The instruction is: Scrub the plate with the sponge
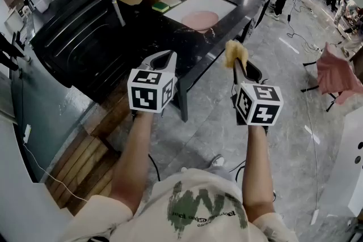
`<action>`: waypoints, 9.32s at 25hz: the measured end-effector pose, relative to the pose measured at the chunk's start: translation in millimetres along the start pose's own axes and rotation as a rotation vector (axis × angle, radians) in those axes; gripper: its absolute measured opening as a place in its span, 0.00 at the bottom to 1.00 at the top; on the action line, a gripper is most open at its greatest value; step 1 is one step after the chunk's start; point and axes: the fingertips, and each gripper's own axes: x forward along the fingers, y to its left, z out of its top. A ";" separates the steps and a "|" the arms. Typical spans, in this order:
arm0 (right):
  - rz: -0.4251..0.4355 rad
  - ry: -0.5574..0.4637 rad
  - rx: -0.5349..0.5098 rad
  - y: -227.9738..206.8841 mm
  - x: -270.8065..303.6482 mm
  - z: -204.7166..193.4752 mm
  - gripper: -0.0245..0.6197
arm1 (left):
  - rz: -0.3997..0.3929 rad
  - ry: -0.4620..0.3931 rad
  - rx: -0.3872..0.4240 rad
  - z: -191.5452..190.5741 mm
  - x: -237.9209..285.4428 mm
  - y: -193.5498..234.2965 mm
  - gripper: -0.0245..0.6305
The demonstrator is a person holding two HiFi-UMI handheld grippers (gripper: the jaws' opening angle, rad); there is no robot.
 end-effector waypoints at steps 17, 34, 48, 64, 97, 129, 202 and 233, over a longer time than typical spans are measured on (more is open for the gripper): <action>0.078 0.004 0.029 -111.6 55.8 -5.9 0.13 | 0.030 0.030 -0.033 19.2 116.5 -51.1 0.04; 0.219 0.025 0.016 -248.4 141.7 7.7 0.13 | 0.142 0.050 -0.031 64.4 258.2 -103.1 0.04; 0.269 0.052 0.002 -271.7 189.4 -4.4 0.13 | 0.204 0.056 -0.050 63.1 298.0 -83.2 0.04; 0.355 0.082 -0.051 -264.9 298.8 8.1 0.13 | 0.284 0.061 -0.103 65.6 363.6 -5.3 0.04; 0.670 0.133 -0.238 -143.2 543.7 65.0 0.13 | 0.529 0.084 -0.265 53.9 424.7 188.5 0.04; 1.128 0.151 -0.361 -83.7 627.1 56.0 0.13 | 0.892 0.021 -0.360 40.8 430.8 227.0 0.04; 1.182 0.835 -0.374 -5.9 632.4 -219.4 0.14 | 0.792 0.190 -0.362 -36.0 436.0 251.4 0.04; 0.804 0.856 -0.323 -67.8 697.3 -214.0 0.14 | 0.716 0.233 -0.338 -45.8 460.9 237.8 0.04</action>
